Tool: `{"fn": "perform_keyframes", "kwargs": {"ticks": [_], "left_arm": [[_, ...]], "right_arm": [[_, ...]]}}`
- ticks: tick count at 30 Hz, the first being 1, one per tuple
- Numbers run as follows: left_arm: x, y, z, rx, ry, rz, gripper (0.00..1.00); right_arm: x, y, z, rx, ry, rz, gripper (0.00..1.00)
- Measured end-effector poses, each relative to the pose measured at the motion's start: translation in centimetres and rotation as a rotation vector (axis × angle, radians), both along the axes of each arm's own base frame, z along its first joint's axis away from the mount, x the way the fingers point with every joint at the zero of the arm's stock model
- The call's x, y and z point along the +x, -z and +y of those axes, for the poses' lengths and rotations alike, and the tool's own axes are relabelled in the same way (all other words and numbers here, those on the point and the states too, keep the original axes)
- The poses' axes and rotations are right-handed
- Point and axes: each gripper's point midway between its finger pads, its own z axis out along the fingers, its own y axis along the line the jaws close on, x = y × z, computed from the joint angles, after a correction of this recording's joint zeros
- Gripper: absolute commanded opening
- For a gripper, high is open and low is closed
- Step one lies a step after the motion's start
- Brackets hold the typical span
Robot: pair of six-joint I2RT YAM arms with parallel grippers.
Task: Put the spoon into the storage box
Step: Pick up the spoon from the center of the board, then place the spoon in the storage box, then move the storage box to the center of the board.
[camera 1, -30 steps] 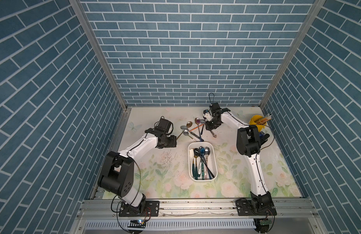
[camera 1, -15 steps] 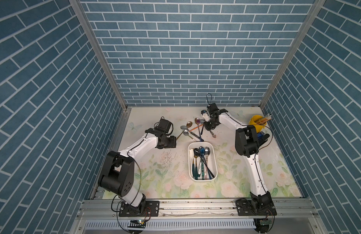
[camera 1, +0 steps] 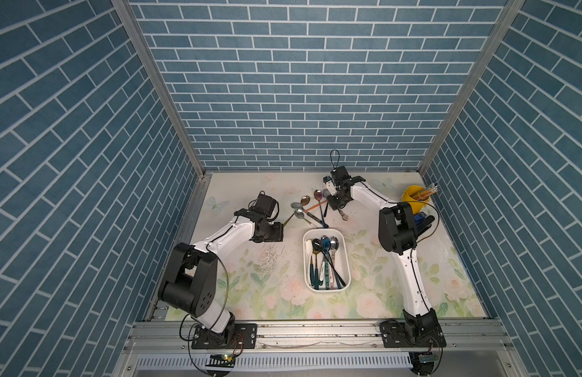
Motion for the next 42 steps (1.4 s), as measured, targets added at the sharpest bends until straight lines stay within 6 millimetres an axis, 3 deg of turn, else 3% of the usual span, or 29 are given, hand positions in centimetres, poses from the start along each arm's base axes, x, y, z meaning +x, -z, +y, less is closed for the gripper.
{"fn": "perform_keyframes", "kwargs": {"ticks": [6, 10, 13, 17, 21, 26, 35, 42], "left_arm": [[-0.9, 0.9, -0.5, 0.0, 0.027, 0.014, 0.64], [-1.6, 1.1, -1.8, -0.005, 0.075, 0.015, 0.64], [-1.8, 1.1, -3.1, -0.014, 0.119, -0.001, 0.64], [-2.8, 1.8, -4.7, -0.015, 0.177, -0.001, 0.64], [-4.1, 2.6, -6.4, -0.007, 0.244, 0.009, 0.64], [-5.4, 3.1, -7.8, -0.007, 0.311, 0.01, 0.64], [-7.0, 4.0, -7.9, 0.004, 0.352, 0.035, 0.64], [-7.8, 4.0, -8.4, 0.01, 0.376, 0.037, 0.64]], "right_arm": [[0.6, -5.7, -0.2, 0.061, 0.056, -0.084, 0.0], [-0.3, -10.5, -0.7, 0.117, 0.107, -0.127, 0.0], [-3.2, -13.5, -1.6, 0.158, 0.156, -0.128, 0.0], [-9.0, -15.3, -1.6, 0.2, 0.189, -0.091, 0.0], [-15.5, -14.0, 0.4, 0.22, 0.178, -0.012, 0.0], [-22.6, -10.3, 2.1, 0.21, 0.176, 0.117, 0.0], [-28.5, -6.3, 2.2, 0.207, 0.238, 0.214, 0.0], [-30.6, -3.2, 1.7, 0.185, 0.264, 0.253, 0.0]]}}
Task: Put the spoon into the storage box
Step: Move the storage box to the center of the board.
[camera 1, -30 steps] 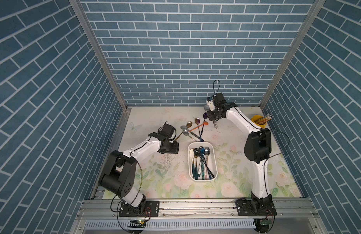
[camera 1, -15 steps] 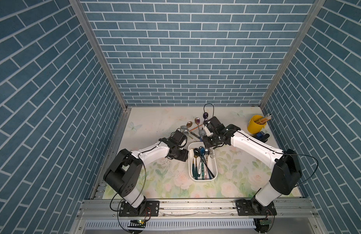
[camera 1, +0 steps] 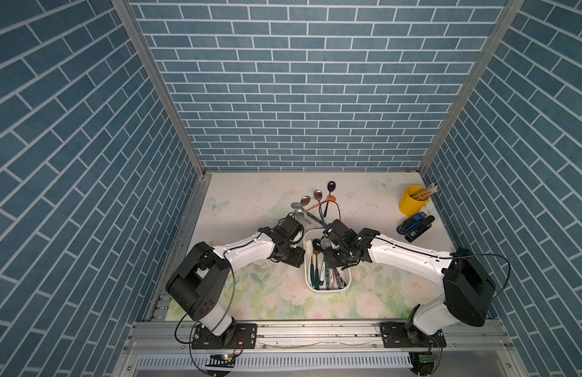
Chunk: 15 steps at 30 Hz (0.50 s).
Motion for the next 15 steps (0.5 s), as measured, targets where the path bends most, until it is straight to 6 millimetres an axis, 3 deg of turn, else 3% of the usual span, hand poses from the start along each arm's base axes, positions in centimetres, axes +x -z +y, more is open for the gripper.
{"fn": "perform_keyframes", "kwargs": {"ticks": [8, 15], "left_arm": [[-0.4, -0.2, -0.2, 0.012, 0.021, 0.004, 0.64], [-0.6, -0.9, -0.9, 0.014, 0.05, 0.002, 0.64]], "right_arm": [[0.8, 1.3, -0.1, -0.005, 0.032, -0.012, 0.03], [1.6, 2.5, -0.4, -0.03, 0.047, -0.008, 0.23]]}}
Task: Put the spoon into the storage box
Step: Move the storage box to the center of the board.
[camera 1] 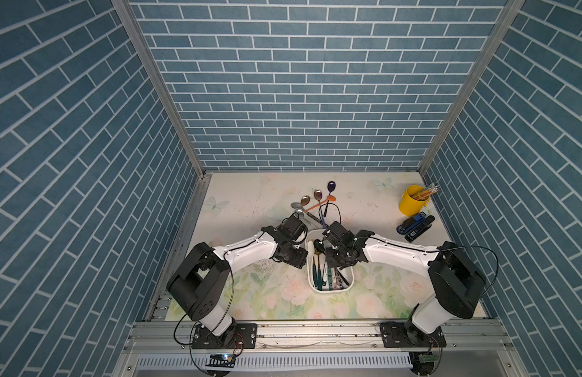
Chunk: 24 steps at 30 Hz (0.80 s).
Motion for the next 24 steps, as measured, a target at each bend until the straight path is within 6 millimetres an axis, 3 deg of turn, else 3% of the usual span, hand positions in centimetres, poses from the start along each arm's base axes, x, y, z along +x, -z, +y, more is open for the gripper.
{"fn": "perform_keyframes", "kwargs": {"ticks": [7, 13, 18, 24], "left_arm": [[0.3, -0.4, -1.4, 0.003, 0.028, 0.007, 0.64], [0.6, -0.7, -2.6, 0.007, 0.049, 0.016, 0.64], [1.5, -0.7, -4.3, 0.013, 0.077, 0.017, 0.64], [2.5, -0.9, -5.7, 0.012, 0.096, 0.015, 0.64]], "right_arm": [[0.7, -1.3, -0.1, -0.019, -0.007, -0.015, 0.35], [2.3, -5.0, -0.5, -0.015, -0.006, -0.081, 0.37], [4.9, -8.6, -3.2, 0.009, 0.051, -0.159, 0.37], [7.2, -9.5, -6.8, -0.024, 0.107, -0.183, 0.37]]}}
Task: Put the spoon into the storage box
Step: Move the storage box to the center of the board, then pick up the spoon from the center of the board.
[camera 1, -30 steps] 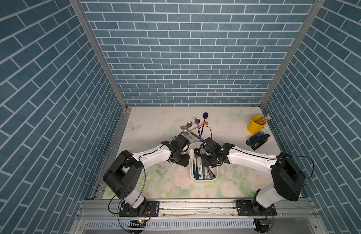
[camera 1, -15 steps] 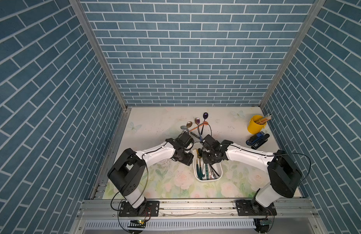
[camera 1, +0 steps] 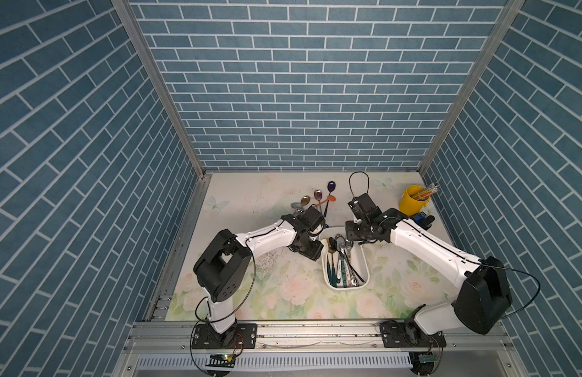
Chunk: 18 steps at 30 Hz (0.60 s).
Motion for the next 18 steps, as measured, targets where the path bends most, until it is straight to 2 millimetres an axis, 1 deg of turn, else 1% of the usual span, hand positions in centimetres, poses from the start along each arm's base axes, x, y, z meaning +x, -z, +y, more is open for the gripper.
{"fn": "perform_keyframes", "kwargs": {"ticks": [2, 5, 8, 11, 14, 16, 18], "left_arm": [[0.2, -0.1, -0.2, -0.002, 0.002, -0.004, 0.64], [0.3, -0.2, -0.1, 0.003, -0.001, -0.013, 0.65], [0.6, -1.0, 0.4, 0.006, -0.016, -0.046, 0.65], [1.0, -2.5, 1.5, -0.011, -0.052, -0.082, 0.65], [2.1, -4.4, 3.3, -0.04, -0.116, -0.123, 0.65], [3.3, -5.3, 5.2, -0.055, -0.177, -0.145, 0.65], [4.4, -5.6, 7.2, -0.062, -0.24, -0.157, 0.65]], "right_arm": [[0.9, -0.2, -0.1, -0.017, -0.011, -0.001, 0.37], [3.0, -0.9, 0.9, -0.022, -0.035, -0.018, 0.37], [5.8, -1.4, 2.6, -0.014, -0.067, -0.042, 0.38], [8.6, -1.0, 4.7, -0.002, -0.098, -0.052, 0.39], [11.0, 0.3, 6.7, 0.01, -0.128, -0.049, 0.4], [12.7, 1.4, 8.1, 0.018, -0.147, -0.041, 0.4], [14.3, 2.4, 9.5, 0.029, -0.166, -0.041, 0.4]]}}
